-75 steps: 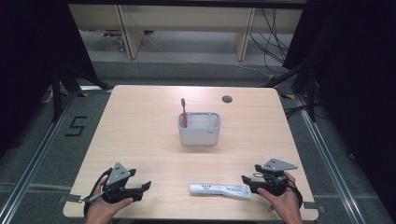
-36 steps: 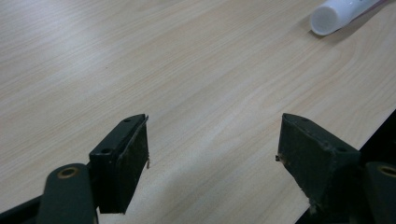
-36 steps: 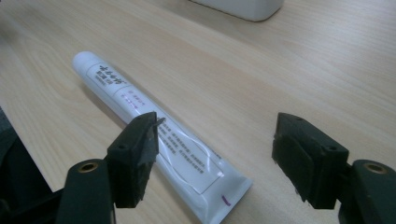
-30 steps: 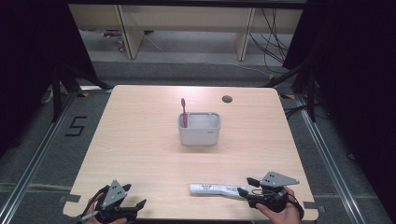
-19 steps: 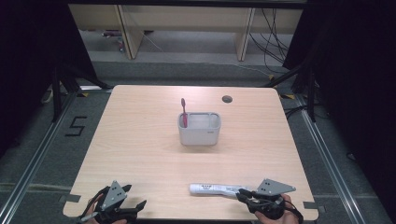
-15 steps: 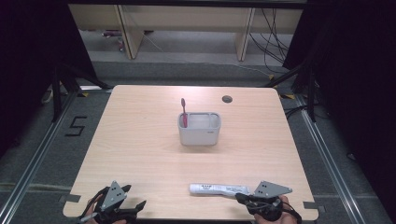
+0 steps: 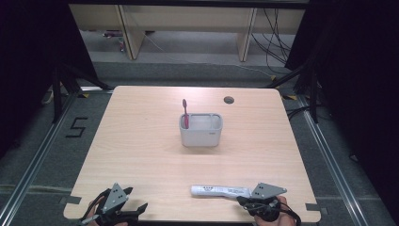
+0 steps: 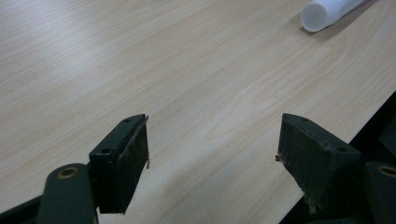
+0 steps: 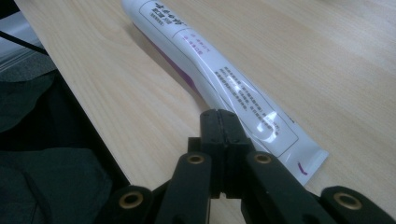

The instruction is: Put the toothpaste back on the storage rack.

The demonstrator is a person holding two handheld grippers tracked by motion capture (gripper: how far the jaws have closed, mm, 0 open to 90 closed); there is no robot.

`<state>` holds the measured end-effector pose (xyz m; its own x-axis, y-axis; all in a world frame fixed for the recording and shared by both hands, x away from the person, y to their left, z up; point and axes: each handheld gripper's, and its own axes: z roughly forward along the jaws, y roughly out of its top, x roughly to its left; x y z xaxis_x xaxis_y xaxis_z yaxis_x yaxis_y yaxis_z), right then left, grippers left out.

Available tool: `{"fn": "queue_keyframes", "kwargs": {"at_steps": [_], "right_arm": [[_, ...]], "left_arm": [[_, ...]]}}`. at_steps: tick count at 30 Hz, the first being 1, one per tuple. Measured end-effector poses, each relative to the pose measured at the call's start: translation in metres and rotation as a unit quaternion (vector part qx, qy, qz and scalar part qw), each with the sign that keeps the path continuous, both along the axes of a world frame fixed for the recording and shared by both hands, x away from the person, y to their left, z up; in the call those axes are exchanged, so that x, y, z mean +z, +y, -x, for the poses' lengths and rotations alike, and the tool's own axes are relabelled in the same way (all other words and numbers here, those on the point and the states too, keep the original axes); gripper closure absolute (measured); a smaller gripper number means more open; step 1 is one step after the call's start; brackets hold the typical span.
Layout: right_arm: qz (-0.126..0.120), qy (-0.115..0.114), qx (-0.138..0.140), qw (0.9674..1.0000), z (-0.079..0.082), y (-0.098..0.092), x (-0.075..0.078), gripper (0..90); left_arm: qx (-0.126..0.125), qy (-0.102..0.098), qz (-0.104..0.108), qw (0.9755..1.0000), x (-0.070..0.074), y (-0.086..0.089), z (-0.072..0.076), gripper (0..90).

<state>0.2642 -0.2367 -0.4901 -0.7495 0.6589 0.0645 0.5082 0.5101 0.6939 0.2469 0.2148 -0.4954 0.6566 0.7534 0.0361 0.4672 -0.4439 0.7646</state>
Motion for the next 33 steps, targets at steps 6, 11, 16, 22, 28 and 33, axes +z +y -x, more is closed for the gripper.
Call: {"fn": "queue_keyframes", "kwargs": {"at_steps": [6, 11, 16, 22, 28, 33], "right_arm": [[0.012, -0.001, 0.007, 0.9999, -0.004, 0.003, -0.004, 90.0], [0.026, -0.003, 0.009, 0.9996, -0.008, 0.006, -0.005, 90.0], [0.038, -0.008, 0.006, 0.9992, -0.013, 0.009, -0.006, 90.0], [0.040, -0.015, -0.001, 0.9991, -0.020, 0.010, -0.005, 90.0], [0.045, -0.014, 0.002, 0.9989, -0.032, 0.016, -0.005, 90.0], [0.050, -0.018, 0.002, 0.9986, -0.042, 0.022, -0.006, 90.0]], "left_arm": [[0.001, 0.001, 0.004, 1.0000, -0.001, 0.000, 0.000, 24.2], [0.000, 0.003, 0.006, 1.0000, -0.001, -0.001, 0.001, 24.2], [-0.002, 0.002, 0.005, 1.0000, -0.001, -0.001, 0.001, 24.2], [-0.003, 0.005, 0.001, 1.0000, -0.003, -0.002, 0.000, 24.2], [-0.007, 0.009, -0.002, 0.9999, -0.002, -0.001, 0.000, 24.2], [-0.006, 0.008, -0.002, 1.0000, -0.003, -0.001, 0.000, 24.2]]}}
